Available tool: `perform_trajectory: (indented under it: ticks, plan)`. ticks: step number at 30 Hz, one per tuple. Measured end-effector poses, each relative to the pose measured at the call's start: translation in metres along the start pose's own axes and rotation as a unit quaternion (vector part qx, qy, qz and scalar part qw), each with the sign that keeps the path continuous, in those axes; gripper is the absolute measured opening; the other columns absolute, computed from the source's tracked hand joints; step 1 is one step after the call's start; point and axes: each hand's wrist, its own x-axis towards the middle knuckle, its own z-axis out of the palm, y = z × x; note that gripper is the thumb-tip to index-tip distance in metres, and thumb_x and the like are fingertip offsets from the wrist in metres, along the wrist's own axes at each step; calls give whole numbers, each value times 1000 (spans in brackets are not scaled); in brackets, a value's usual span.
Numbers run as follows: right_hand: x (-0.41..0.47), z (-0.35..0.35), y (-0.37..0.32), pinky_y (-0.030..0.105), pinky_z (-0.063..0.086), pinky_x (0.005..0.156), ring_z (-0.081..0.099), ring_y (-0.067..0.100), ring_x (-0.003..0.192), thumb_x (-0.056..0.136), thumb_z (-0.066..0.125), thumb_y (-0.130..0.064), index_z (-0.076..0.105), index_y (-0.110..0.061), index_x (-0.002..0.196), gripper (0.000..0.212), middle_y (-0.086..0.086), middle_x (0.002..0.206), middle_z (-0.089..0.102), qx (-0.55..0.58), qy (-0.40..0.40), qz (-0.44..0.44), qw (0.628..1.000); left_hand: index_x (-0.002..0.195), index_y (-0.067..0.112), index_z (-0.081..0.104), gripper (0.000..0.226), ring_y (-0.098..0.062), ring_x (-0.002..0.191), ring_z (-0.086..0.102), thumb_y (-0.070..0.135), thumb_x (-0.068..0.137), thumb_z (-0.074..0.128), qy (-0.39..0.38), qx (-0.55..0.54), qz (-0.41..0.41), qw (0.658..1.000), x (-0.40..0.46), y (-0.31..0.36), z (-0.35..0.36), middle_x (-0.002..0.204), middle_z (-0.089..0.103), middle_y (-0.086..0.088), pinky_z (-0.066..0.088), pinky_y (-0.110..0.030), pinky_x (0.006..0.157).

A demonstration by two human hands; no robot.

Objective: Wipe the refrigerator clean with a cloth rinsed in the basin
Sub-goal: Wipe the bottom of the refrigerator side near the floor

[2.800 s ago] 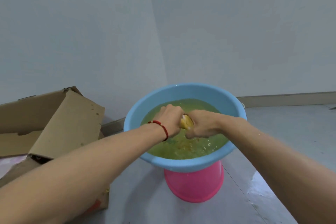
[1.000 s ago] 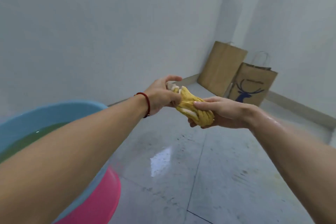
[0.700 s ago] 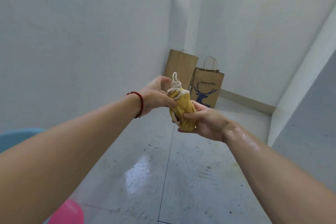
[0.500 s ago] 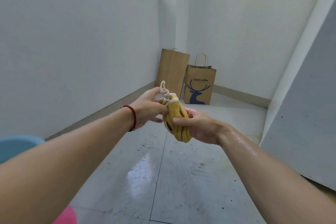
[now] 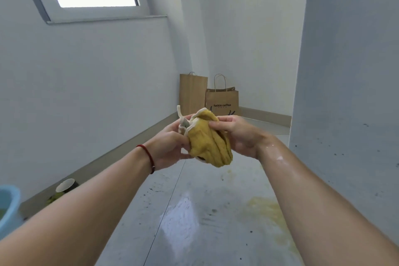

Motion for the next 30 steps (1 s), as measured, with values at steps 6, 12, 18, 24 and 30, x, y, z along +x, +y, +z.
perform_trajectory:
  ticks: [6, 12, 18, 24, 30]
  plan:
    - [-30, -31, -26, 42, 63, 77, 73, 28, 97, 97, 70, -29, 79, -16, 94, 16, 7, 99, 78, -82, 183, -40, 979, 104, 22, 74, 31, -26, 112, 64, 42, 89, 57, -64, -50, -52, 995, 18, 7, 45, 103, 72, 2, 27, -76, 109]
    - [-61, -60, -39, 29, 55, 76, 69, 18, 99, 97, 71, -28, 79, -17, 92, 16, 1, 99, 76, -95, 213, -61, 971, 129, 10, 63, 42, -37, 118, 66, 32, 93, 71, 47, 153, -32, 987, 53, 27, 98, 128, 68, -19, 52, -58, 101]
    - [-72, -81, -35, 40, 61, 78, 74, 30, 94, 106, 57, -38, 76, -14, 102, 31, 11, 102, 77, -101, 227, -45, 967, 123, 2, 65, 34, -30, 99, 70, -12, 94, 57, 81, 58, 40, 994, 68, 32, 98, 112, 65, -19, 61, -47, 83]
    - [-98, -102, -36, 40, 63, 75, 77, 22, 86, 111, 48, -26, 73, -4, 107, 34, 8, 93, 79, -118, 179, -33, 976, 134, 10, 61, 37, -34, 119, 66, 29, 107, 45, 18, -67, -30, 997, 91, 34, 113, 131, 67, -16, 55, -50, 95]
    - [-113, -113, -40, 33, 63, 75, 78, 26, 93, 110, 48, -15, 69, 3, 118, 29, 16, 103, 78, 42, 166, -65, 983, 150, 25, 46, 77, -37, 138, 50, 76, 94, 34, -143, -69, -111, 981, 103, -22, 135, 150, 53, -14, 38, -58, 115]
